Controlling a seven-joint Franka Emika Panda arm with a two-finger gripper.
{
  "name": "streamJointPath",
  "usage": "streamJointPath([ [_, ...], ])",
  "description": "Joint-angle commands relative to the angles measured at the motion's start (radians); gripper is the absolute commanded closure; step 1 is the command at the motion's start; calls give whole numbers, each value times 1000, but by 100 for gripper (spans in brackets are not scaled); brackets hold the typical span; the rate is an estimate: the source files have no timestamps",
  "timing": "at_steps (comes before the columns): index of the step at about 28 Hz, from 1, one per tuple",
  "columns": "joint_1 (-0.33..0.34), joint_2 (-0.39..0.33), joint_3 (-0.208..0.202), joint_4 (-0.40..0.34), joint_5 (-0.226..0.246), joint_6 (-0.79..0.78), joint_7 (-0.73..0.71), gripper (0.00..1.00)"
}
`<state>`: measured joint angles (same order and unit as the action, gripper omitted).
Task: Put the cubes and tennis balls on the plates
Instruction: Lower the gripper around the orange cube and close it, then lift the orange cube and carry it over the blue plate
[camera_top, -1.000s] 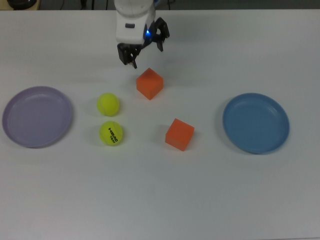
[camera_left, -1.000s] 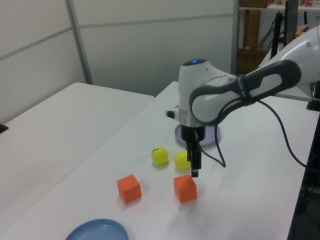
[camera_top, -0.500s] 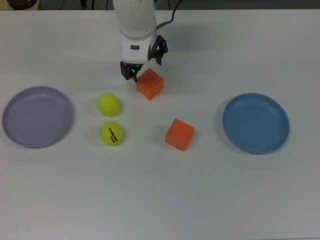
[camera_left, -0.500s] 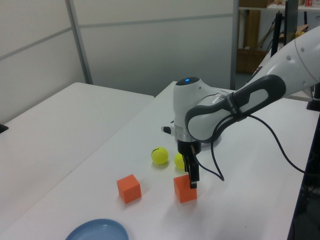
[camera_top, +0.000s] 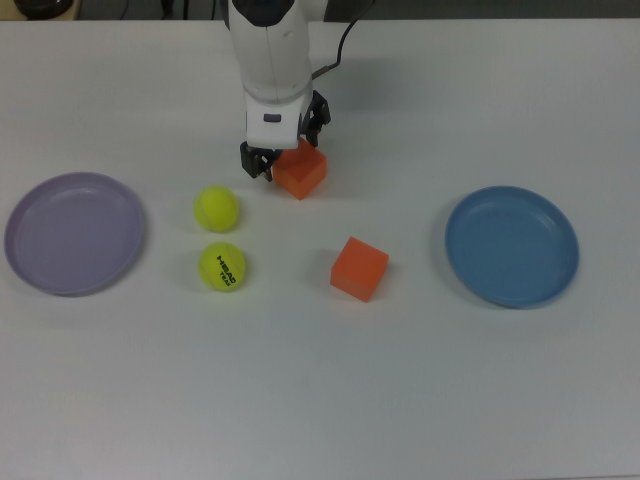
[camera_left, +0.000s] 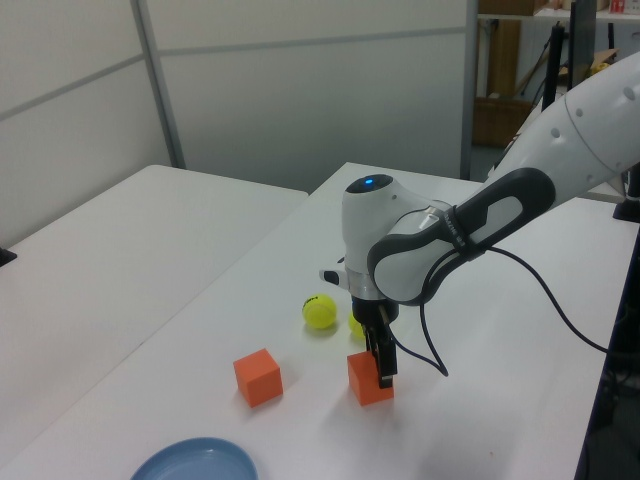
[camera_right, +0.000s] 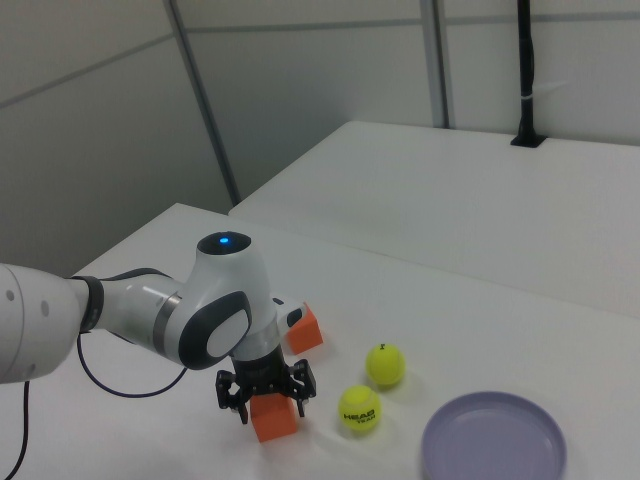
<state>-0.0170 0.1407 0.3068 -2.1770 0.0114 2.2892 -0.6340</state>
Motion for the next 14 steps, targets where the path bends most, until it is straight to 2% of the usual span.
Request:
streamJointPath([
  [1,8,26,0,16,-22,21,-9,1],
  [3,8,28,5,20,-22,21,-10,5],
  [4,8,28,11,23,-22,19,-10,13],
  [5,8,28,14,23,-22,19,-1,34],
  [6,6,28,17,25,-22,16,2,44],
  [8,6,26,20,25,-22,16,5,53],
  [9,6,28,21,25,-22,16,7,66],
  [11,6,28,23,25,-21,15,10,83],
  [14,6,25,26,25,-21,10,14,100],
])
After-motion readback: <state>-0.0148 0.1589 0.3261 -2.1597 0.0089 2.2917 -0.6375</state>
